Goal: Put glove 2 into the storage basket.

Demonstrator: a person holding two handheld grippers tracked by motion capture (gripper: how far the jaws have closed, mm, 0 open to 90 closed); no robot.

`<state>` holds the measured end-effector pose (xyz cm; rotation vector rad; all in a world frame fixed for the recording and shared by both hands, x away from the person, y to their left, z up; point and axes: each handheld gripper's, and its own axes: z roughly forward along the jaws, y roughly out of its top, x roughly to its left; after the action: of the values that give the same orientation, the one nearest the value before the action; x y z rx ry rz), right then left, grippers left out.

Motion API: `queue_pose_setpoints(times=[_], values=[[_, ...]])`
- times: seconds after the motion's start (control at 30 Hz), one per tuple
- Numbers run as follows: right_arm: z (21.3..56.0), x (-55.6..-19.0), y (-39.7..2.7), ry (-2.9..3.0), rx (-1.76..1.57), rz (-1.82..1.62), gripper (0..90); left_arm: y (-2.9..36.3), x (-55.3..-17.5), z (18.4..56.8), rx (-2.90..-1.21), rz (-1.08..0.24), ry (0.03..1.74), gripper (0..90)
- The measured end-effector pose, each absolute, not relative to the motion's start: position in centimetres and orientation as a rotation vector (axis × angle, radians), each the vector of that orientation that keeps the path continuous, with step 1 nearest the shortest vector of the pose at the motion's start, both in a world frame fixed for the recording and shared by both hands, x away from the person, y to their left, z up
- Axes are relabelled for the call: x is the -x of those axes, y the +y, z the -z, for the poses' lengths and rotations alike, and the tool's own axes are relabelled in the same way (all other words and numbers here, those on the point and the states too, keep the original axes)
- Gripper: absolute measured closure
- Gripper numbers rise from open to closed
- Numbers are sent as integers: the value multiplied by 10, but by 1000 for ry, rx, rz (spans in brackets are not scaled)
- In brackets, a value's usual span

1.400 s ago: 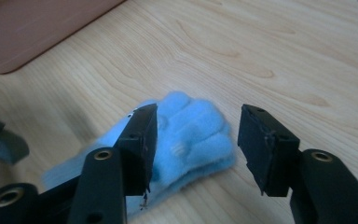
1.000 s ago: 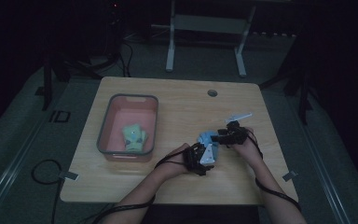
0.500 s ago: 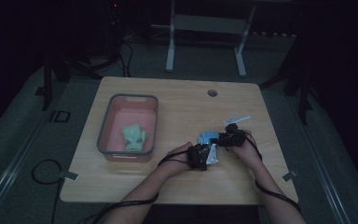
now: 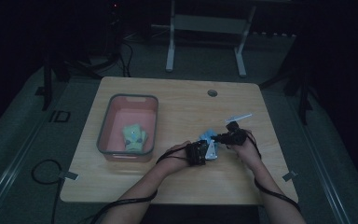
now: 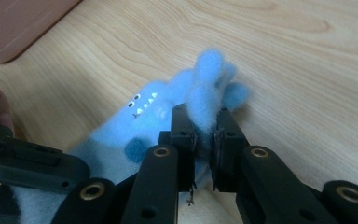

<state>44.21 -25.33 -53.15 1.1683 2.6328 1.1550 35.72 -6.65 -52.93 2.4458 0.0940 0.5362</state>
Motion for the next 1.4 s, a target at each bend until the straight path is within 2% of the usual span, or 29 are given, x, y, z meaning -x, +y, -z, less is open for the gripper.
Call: queue_pose_setpoints(times=[0.77, 0.97, 1.4], values=[[466, -444, -219, 2580, -1081, -1368, 836, -23, -353, 461, -2474, -691, 83, 760], [443, -446, -197, 2570, -1026, -1408, 837, -6, -352, 446, -2481, -743, 106, 760], [423, -449, -155, 2602, -936, -1434, 836, 30, -347, 429, -2501, -764, 156, 760]])
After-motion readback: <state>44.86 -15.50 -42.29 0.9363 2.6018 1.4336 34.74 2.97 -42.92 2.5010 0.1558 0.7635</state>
